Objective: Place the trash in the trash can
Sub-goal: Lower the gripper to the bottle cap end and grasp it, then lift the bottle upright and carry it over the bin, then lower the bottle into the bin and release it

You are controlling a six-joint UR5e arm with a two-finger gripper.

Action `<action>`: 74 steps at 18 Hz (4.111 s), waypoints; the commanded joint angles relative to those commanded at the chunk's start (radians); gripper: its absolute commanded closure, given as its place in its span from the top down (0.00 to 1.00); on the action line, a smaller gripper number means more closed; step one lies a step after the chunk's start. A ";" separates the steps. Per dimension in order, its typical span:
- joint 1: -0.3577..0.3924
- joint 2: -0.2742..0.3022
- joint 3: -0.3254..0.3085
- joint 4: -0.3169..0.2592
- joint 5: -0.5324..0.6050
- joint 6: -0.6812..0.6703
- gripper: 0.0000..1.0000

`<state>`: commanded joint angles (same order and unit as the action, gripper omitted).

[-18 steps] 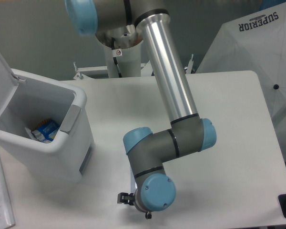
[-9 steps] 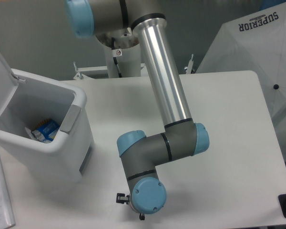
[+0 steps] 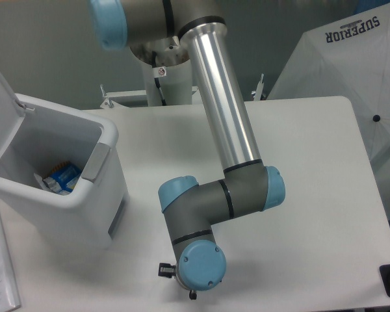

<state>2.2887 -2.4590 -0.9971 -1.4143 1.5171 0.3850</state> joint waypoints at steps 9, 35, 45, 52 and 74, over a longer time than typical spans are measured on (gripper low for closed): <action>0.017 0.104 -0.002 0.040 -0.012 0.012 0.14; 0.179 0.529 -0.003 0.351 -0.873 -0.006 0.14; 0.126 0.787 -0.172 0.351 -0.994 -0.038 0.14; 0.098 0.871 -0.311 0.354 -0.992 -0.026 0.14; -0.032 0.778 -0.583 0.431 -0.862 0.147 0.25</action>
<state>2.2565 -1.6813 -1.5798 -0.9833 0.6550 0.5322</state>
